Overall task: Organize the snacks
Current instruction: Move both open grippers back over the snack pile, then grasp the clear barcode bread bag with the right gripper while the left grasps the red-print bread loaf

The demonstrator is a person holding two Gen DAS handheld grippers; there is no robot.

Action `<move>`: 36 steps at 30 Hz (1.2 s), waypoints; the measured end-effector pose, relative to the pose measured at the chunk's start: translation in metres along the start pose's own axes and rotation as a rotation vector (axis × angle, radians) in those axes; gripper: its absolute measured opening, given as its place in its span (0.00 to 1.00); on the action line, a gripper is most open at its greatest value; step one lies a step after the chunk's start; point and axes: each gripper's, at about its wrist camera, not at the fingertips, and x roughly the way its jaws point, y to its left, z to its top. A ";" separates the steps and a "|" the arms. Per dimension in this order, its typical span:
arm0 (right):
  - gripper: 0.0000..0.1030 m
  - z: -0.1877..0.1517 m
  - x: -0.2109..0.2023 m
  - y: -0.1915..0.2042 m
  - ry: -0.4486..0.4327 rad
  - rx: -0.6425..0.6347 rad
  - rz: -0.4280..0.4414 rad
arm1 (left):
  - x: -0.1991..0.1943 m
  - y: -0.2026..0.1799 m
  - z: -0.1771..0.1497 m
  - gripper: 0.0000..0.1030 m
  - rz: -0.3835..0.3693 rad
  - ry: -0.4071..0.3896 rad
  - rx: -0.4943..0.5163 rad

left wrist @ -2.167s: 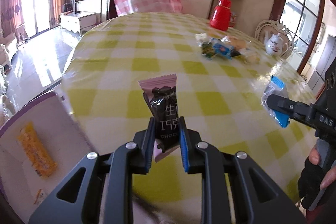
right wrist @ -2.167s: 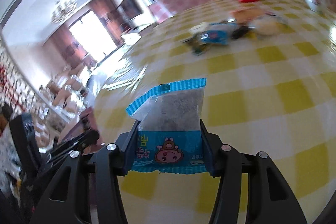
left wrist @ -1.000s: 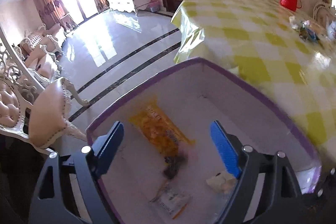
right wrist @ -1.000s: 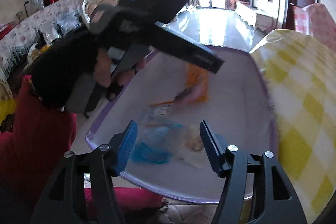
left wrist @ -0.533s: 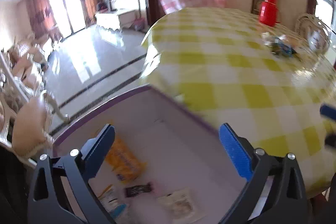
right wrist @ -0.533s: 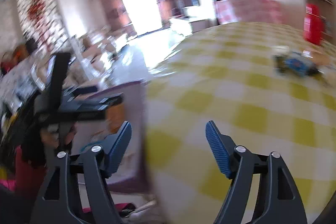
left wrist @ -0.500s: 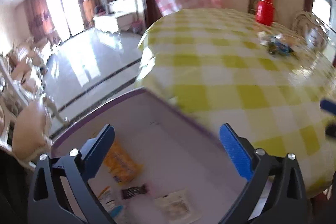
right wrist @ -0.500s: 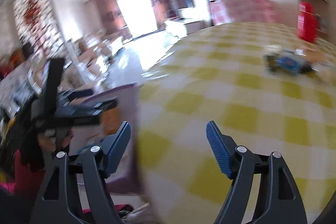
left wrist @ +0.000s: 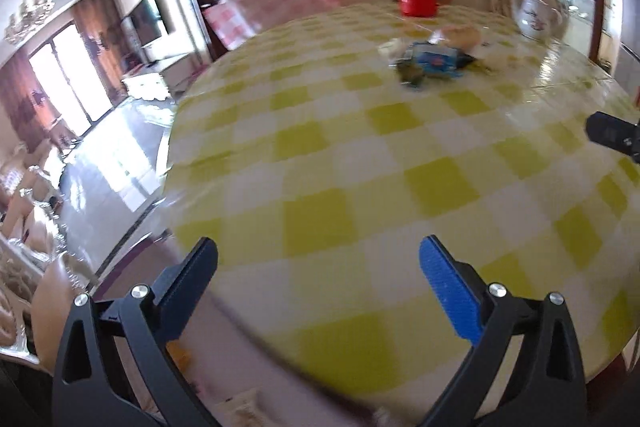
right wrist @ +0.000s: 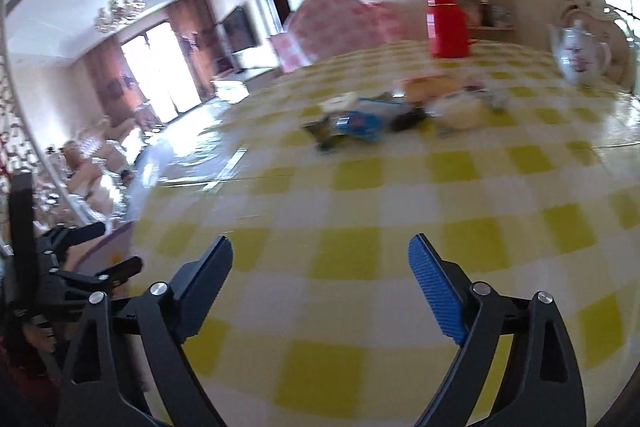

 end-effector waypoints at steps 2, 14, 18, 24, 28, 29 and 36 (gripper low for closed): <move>0.84 0.000 0.003 -0.014 0.008 0.028 -0.033 | 0.012 -0.016 0.013 0.98 -0.034 0.028 -0.006; 0.84 0.021 0.041 -0.126 0.065 0.267 -0.178 | 0.118 -0.094 0.119 0.98 -0.213 0.023 -0.401; 0.84 0.039 0.060 -0.146 0.073 0.322 -0.158 | 0.142 -0.087 0.149 0.98 -0.212 -0.028 -0.597; 0.84 0.092 0.101 -0.162 -0.002 0.298 -0.179 | 0.161 -0.077 0.192 0.98 -0.211 -0.153 -0.780; 0.84 0.125 0.143 -0.164 0.016 0.219 -0.168 | 0.170 -0.075 0.195 0.98 -0.187 -0.248 -0.744; 0.84 0.131 0.151 -0.165 0.018 0.205 -0.171 | 0.173 -0.072 0.196 0.98 -0.188 -0.243 -0.737; 0.84 0.162 0.223 -0.174 0.130 0.197 -0.168 | 0.178 -0.050 0.190 0.98 -0.187 -0.227 -0.820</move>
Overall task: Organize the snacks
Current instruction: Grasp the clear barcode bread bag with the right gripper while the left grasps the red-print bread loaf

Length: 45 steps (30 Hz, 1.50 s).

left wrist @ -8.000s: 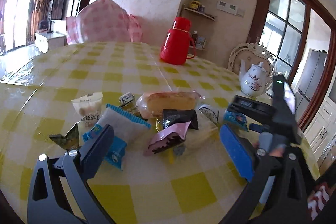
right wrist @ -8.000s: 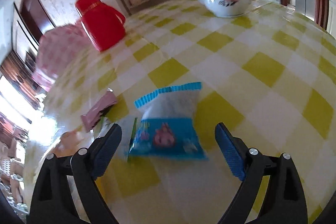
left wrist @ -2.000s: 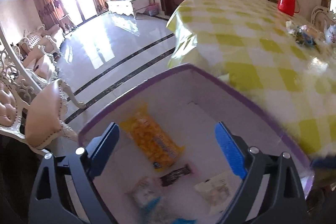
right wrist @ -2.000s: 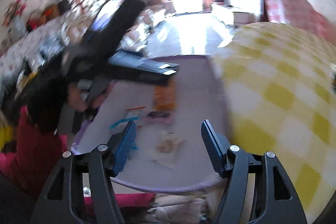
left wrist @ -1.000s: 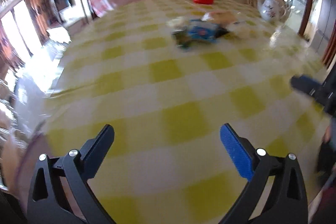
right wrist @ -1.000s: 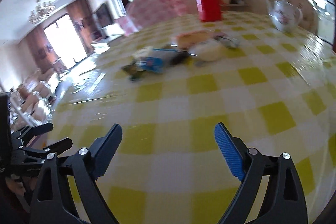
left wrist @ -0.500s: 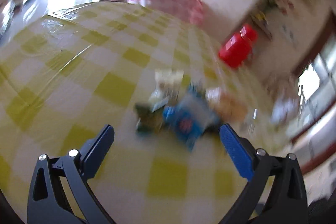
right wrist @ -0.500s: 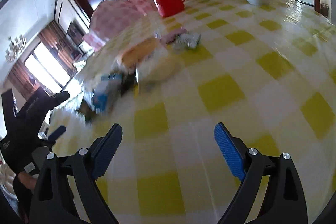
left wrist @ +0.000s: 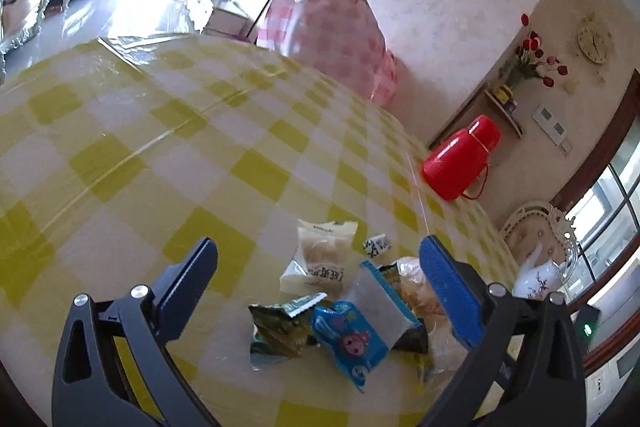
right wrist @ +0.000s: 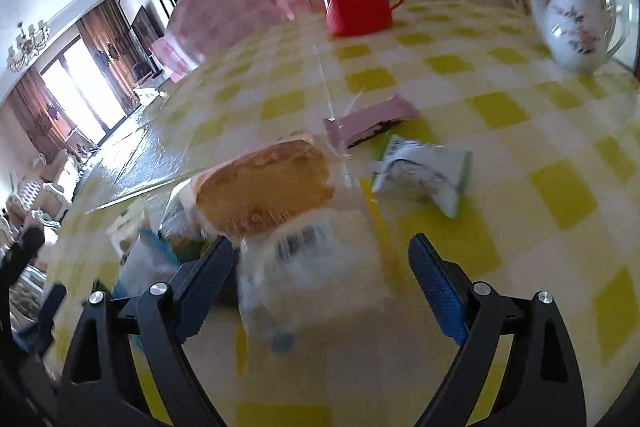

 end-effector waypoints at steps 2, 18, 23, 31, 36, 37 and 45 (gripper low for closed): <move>0.85 0.001 0.013 0.010 0.035 -0.034 -0.042 | 0.004 -0.004 -0.001 0.98 0.002 0.020 0.022; 0.65 -0.051 -0.030 0.002 0.078 -0.159 -0.110 | 0.007 -0.009 -0.009 0.98 -0.010 0.060 0.113; 0.65 -0.092 -0.083 -0.020 0.034 -0.097 -0.091 | 0.005 -0.028 -0.018 0.98 -0.057 0.082 0.203; 0.65 -0.125 -0.119 -0.031 0.010 -0.018 -0.044 | 0.015 -0.116 -0.070 0.98 -0.156 0.186 0.836; 0.65 -0.123 -0.115 -0.032 0.028 -0.007 -0.041 | 0.064 -0.146 -0.082 0.98 -0.031 0.238 1.098; 0.65 -0.123 -0.115 -0.031 0.033 -0.006 -0.041 | 0.074 -0.149 -0.082 0.98 -0.014 0.252 1.108; 0.66 -0.124 -0.111 -0.029 0.052 -0.023 -0.051 | 0.131 -0.173 -0.092 0.98 0.039 0.295 1.225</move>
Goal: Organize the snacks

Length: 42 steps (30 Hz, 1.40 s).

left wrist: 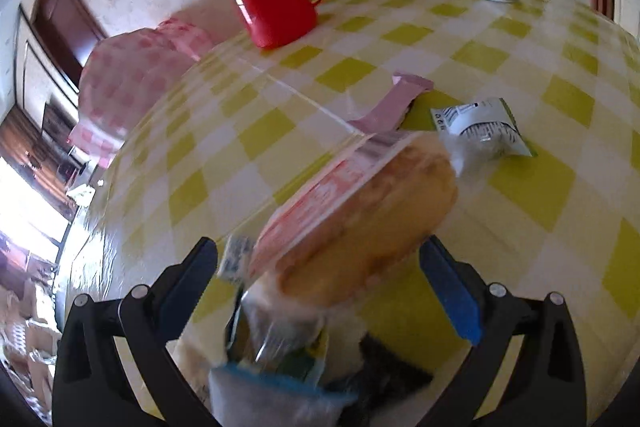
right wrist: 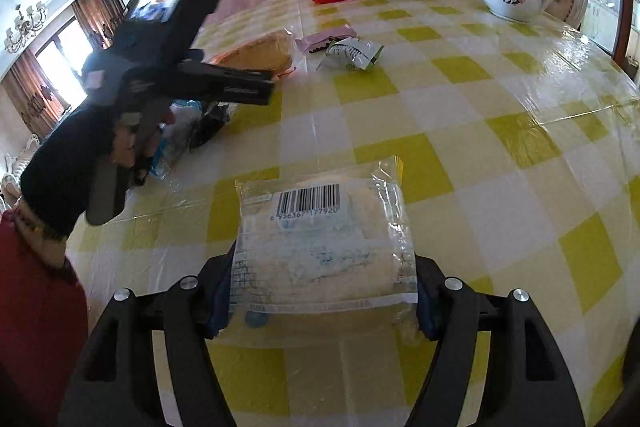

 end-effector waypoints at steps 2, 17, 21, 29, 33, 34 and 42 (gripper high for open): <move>0.66 0.000 0.001 0.000 0.001 -0.002 0.001 | 0.008 -0.006 0.003 0.85 -0.030 0.010 0.020; 0.66 0.000 -0.005 -0.015 -0.032 0.072 0.028 | -0.065 -0.004 -0.023 0.46 -0.346 -0.129 -0.257; 0.65 0.002 -0.008 -0.018 -0.048 0.076 0.013 | -0.086 -0.018 -0.046 0.46 -0.328 -0.132 -0.246; 0.65 0.002 -0.012 -0.025 -0.070 0.105 -0.021 | -0.117 -0.012 -0.100 0.46 -0.346 -0.080 -0.295; 0.65 0.003 -0.013 -0.026 -0.071 0.113 -0.031 | -0.129 -0.017 -0.113 0.48 -0.363 -0.043 -0.281; 0.65 0.003 -0.012 -0.026 -0.070 0.118 -0.034 | -0.128 -0.018 -0.111 0.53 -0.363 -0.034 -0.281; 0.65 0.001 -0.012 -0.034 -0.064 0.157 -0.027 | -0.081 -0.030 -0.079 0.69 -0.361 0.006 -0.314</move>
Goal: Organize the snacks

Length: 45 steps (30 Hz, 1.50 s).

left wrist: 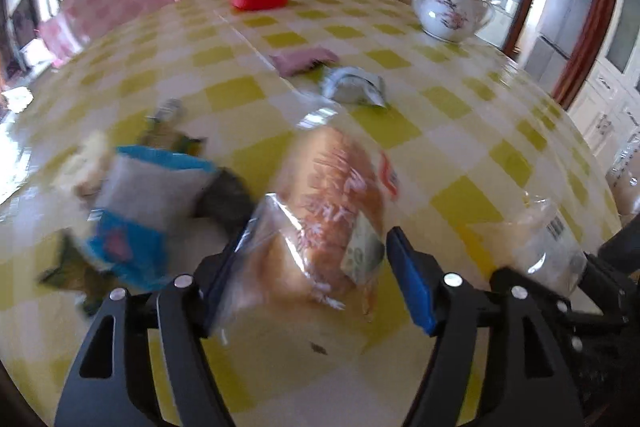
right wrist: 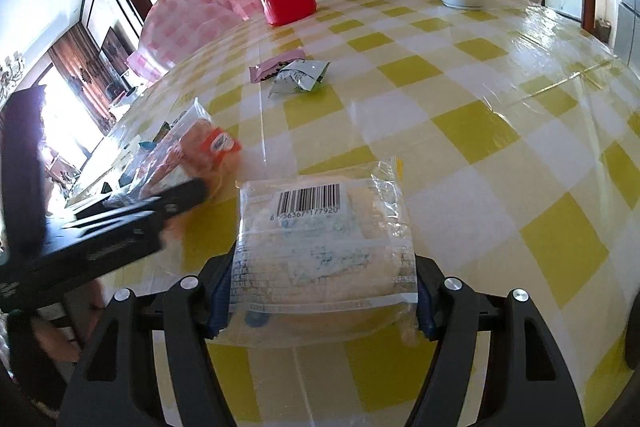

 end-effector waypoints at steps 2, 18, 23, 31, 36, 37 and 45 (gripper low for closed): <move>0.65 0.000 0.000 0.000 0.004 0.001 0.002 | 0.011 -0.005 -0.002 0.69 -0.002 0.018 0.027; 0.65 0.000 -0.005 0.003 -0.040 -0.022 0.031 | -0.012 -0.002 -0.005 0.46 -0.006 -0.096 -0.036; 0.65 0.001 -0.012 0.005 -0.072 -0.022 0.073 | -0.048 0.009 -0.025 0.46 -0.023 -0.179 -0.117; 0.65 -0.010 -0.029 0.015 -0.102 -0.023 0.131 | -0.087 0.010 -0.064 0.46 0.018 -0.255 -0.184; 0.65 -0.024 -0.037 0.028 -0.105 -0.056 0.138 | -0.108 0.014 -0.089 0.47 0.055 -0.286 -0.225; 0.65 -0.028 -0.038 0.031 -0.101 -0.064 0.143 | -0.113 0.015 -0.092 0.47 0.066 -0.294 -0.227; 0.65 -0.054 -0.050 0.048 -0.097 -0.098 0.175 | -0.148 0.020 -0.120 0.47 0.140 -0.323 -0.231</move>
